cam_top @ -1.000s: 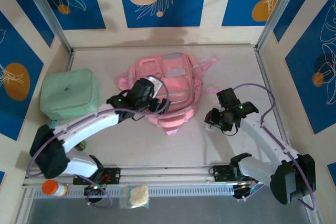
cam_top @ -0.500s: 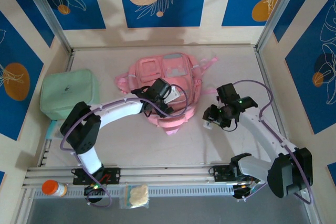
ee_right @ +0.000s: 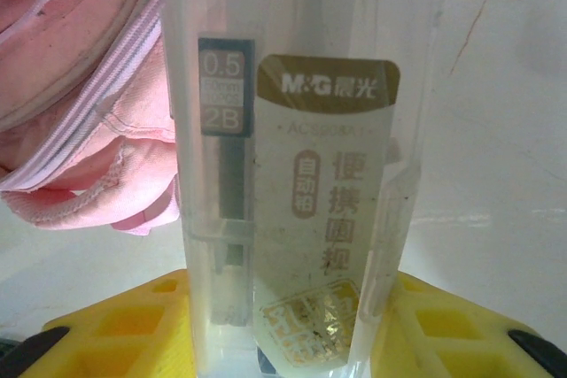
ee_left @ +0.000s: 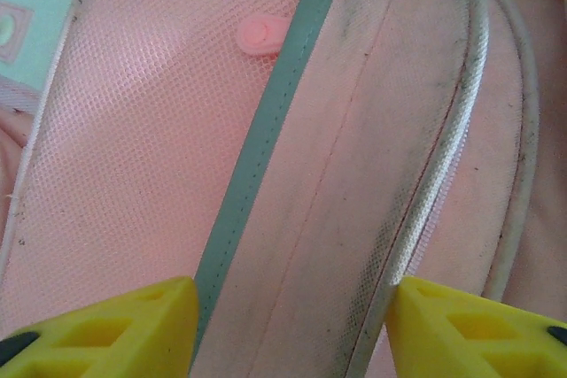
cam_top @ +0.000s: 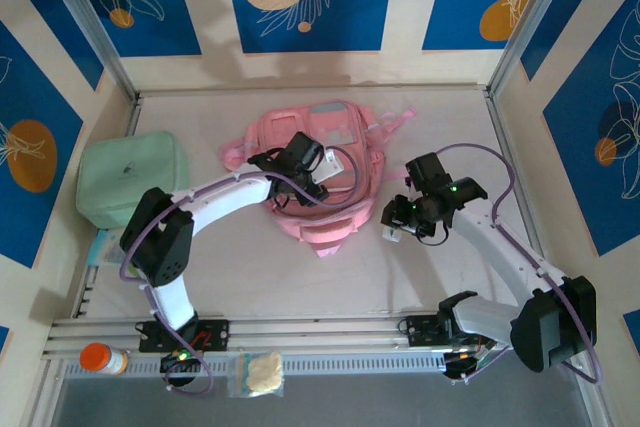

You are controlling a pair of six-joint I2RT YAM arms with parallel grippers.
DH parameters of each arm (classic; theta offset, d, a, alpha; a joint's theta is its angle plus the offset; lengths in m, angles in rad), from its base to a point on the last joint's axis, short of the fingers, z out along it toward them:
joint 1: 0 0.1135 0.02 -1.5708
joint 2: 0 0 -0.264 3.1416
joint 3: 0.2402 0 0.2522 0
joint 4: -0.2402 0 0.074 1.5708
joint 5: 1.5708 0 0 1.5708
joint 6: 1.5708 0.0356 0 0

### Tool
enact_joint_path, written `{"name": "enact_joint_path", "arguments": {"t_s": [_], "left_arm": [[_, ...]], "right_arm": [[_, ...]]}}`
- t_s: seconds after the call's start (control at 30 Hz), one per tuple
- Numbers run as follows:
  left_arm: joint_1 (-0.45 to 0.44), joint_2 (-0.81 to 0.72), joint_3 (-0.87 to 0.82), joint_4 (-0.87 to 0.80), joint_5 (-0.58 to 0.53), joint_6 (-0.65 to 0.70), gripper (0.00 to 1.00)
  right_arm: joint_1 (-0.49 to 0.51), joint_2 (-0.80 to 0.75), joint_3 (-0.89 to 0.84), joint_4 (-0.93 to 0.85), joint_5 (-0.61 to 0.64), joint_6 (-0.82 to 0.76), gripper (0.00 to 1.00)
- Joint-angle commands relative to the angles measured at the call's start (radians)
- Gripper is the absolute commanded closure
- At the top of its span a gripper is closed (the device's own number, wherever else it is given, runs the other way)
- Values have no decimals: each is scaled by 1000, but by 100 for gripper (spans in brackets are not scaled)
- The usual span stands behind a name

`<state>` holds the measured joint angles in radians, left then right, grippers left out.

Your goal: Pack books, pencil case, and school supplies into a backpack

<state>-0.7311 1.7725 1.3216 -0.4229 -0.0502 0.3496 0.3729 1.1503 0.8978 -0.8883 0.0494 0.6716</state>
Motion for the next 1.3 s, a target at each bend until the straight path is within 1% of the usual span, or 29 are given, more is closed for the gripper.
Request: {"name": "enact_joint_path", "arguments": {"t_s": [0.0,0.07,0.13,0.23,0.33,0.43,0.53,0.63,0.73,0.83,0.87,0.93,1.0,1.07,1.1,1.17,1.27], "left_arm": [[22,15,21,-9,13,7,50],[24,18,15,9,1,-11,56],[21,19,-10,53,48,-8,61],[18,26,-52,108,61,0,67],[17,32,-60,122,52,6,65],[15,35,-62,107,97,32,63],[13,42,-68,117,73,42,62],[13,54,-53,95,90,54,62],[14,53,-57,112,52,61,63],[13,43,-68,157,-5,70,73],[15,37,-67,164,-16,71,76],[16,21,-68,174,-19,74,80],[16,9,-74,197,-27,83,92],[18,3,-71,199,-36,85,98],[17,2,-64,186,-29,85,100],[16,3,-48,151,14,86,100],[17,-3,-43,144,30,59,100]], "right_arm": [[17,-13,26,-26,18,-9,58],[19,-14,27,-30,10,-9,58],[21,-13,26,-30,15,-8,58],[21,-13,14,-20,0,-4,59],[27,-19,10,-16,-5,1,59],[26,-24,5,-11,0,4,59],[26,-21,17,-14,-5,-1,59],[24,-20,22,-16,8,-4,59],[25,-19,23,-19,-1,-5,59],[23,-24,17,-20,8,-6,59],[22,-27,14,-20,9,-5,59],[21,-32,13,-20,3,-6,59],[20,-34,16,-25,6,-10,59],[19,-37,19,-27,11,-13,59],[18,-38,20,-28,10,-13,59],[15,-40,23,-26,1,-17,59],[15,-33,29,-15,-13,-40,60]]}}
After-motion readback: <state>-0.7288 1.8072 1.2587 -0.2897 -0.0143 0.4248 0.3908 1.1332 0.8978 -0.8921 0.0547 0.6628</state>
